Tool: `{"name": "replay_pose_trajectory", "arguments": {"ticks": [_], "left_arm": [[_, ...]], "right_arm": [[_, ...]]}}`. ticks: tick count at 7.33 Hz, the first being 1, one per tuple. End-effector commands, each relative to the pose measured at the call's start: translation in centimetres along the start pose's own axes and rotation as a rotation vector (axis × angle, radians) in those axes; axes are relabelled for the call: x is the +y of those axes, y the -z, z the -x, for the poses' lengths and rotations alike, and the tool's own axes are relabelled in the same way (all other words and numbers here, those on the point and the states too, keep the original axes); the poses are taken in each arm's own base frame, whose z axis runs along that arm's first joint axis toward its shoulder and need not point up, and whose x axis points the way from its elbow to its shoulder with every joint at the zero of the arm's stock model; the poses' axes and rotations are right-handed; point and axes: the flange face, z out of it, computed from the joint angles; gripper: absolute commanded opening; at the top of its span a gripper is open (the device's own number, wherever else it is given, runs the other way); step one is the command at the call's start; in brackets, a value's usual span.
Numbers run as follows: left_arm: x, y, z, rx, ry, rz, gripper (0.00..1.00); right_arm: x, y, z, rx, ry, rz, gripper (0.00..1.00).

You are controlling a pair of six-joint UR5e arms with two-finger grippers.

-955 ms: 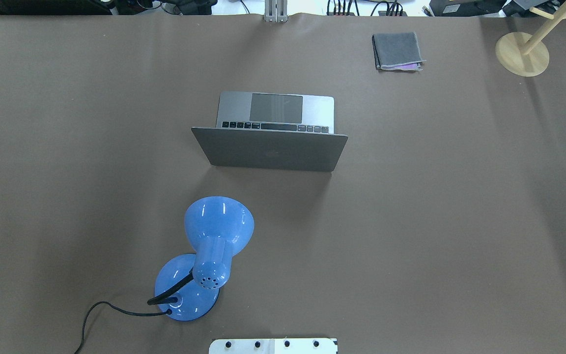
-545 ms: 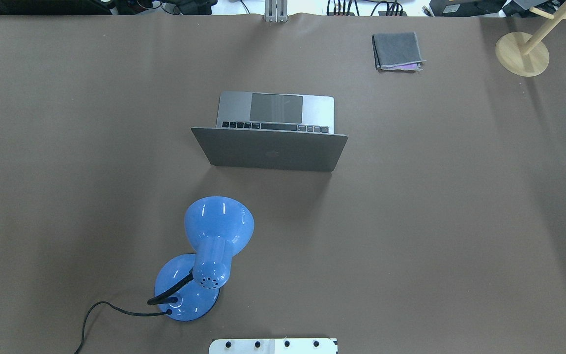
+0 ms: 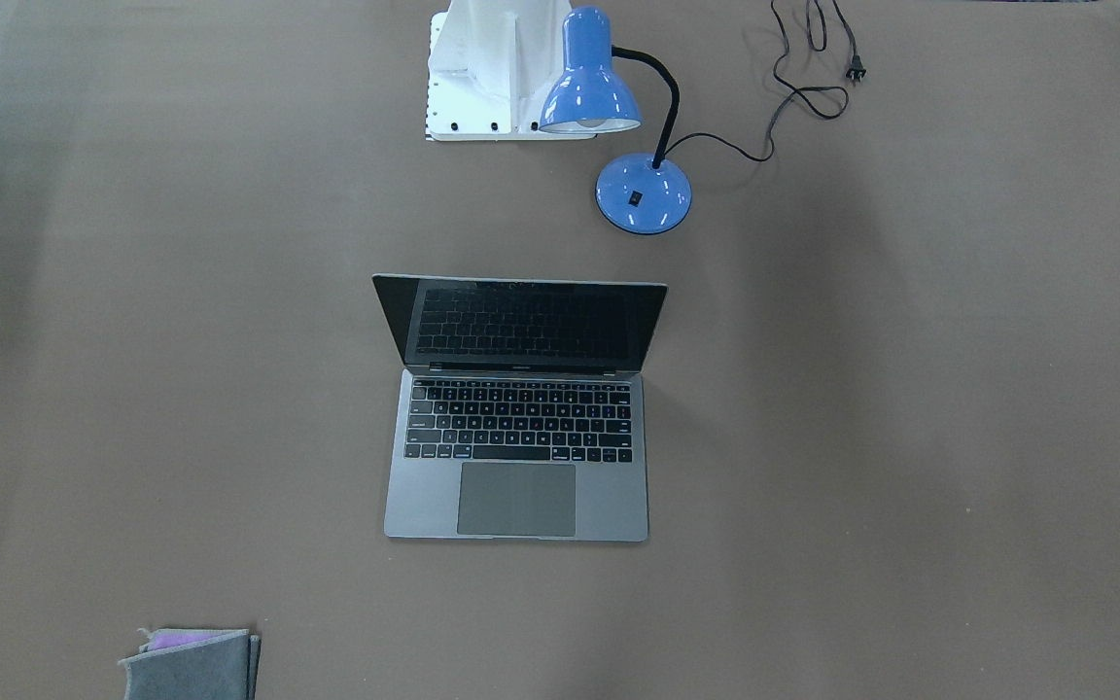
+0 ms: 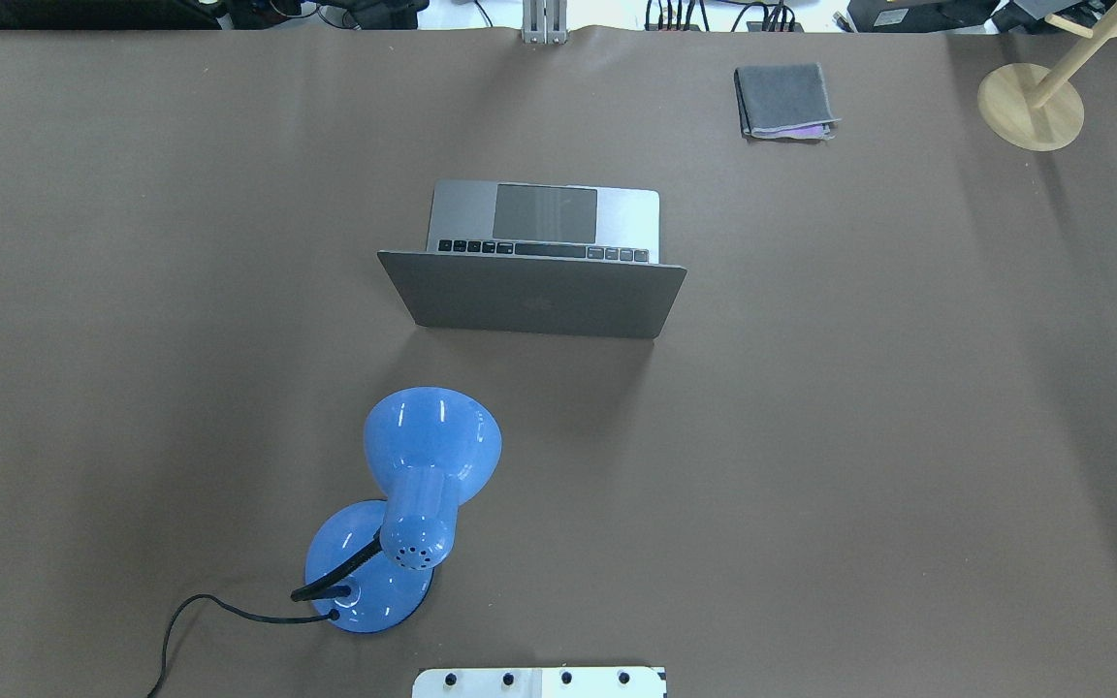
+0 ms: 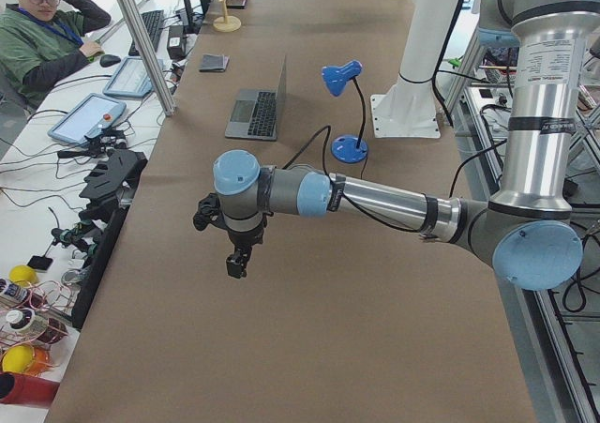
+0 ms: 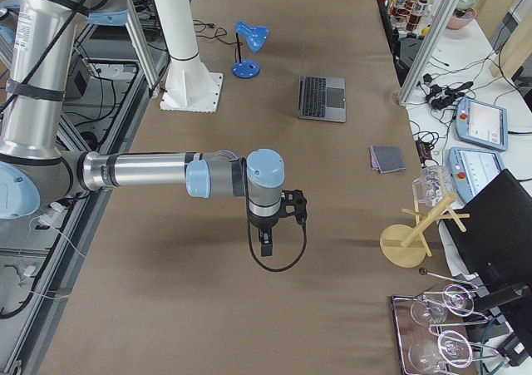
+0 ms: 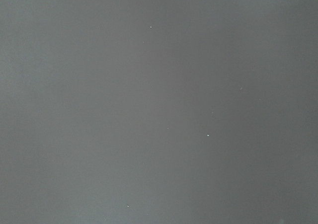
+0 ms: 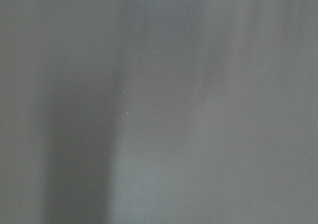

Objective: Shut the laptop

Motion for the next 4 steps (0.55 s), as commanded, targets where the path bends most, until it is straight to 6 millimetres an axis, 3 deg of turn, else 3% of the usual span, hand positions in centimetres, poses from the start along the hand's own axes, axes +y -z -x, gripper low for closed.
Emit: {"name": "replay_pose_trajectory", "arguments": {"ticks": [1,4], "left_arm": [[-0.8,0.6,-0.3,-0.005,-0.007,-0.011,0.98],[-2.3,2.1,-1.4,-0.033,-0.120,-0.128,0.98]], "right_arm": [[-0.9,1.3,1.0,0.014,0.094,-0.118,1.00],[-0.9,1.4,1.1,0.002,0.092,-0.121,1.00]]}}
